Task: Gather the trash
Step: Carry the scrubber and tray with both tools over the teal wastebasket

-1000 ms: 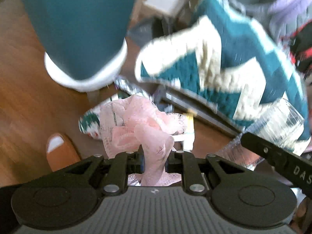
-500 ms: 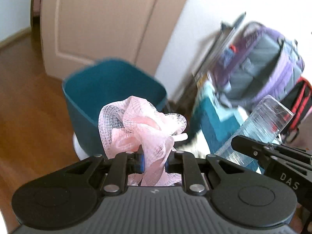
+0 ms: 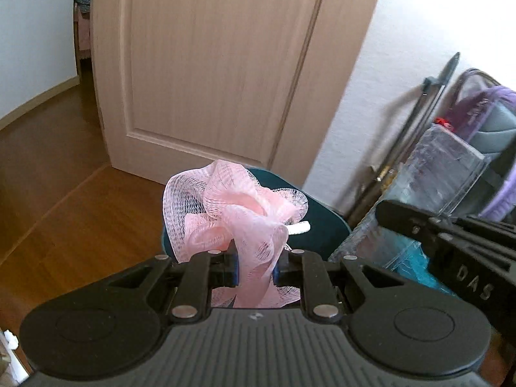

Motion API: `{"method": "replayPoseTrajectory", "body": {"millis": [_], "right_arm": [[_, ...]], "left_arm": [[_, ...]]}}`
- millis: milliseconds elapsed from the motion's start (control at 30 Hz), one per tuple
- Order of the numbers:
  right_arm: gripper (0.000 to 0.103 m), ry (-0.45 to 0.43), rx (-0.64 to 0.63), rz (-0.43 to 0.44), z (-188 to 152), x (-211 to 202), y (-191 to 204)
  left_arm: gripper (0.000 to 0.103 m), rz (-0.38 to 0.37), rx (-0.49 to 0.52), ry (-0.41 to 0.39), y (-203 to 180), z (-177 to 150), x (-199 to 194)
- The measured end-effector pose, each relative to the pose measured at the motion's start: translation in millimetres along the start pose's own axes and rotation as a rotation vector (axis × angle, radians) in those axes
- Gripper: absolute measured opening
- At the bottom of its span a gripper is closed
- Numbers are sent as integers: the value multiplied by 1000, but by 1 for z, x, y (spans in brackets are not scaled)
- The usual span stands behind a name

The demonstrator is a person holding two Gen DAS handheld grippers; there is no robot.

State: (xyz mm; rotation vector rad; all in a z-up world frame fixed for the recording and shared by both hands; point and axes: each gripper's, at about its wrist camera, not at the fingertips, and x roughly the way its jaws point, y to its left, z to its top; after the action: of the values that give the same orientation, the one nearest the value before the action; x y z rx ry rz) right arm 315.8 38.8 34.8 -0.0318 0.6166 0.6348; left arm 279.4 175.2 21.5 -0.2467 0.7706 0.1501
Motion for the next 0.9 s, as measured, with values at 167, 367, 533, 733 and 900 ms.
{"method": "replayPoseTrajectory", "body": {"millis": [167,367,533,733,900], "right_arm": [[0,53,5,5,-11,34,6],[0,114,7,18,-25,73,-1],[4,173,13,24,-36,95,-9],[10,232,12,-2,-48,103,-14],[18,249,31,-4,-48,101,-16]], "left_arm": [[17,18,22,23,10,3,31],[18,38,30,84,15,0,77],[18,39,43,130,17,-8,105],[18,44,41,178,25,-15,129],[23,32,26,210,28,-25,137]]}}
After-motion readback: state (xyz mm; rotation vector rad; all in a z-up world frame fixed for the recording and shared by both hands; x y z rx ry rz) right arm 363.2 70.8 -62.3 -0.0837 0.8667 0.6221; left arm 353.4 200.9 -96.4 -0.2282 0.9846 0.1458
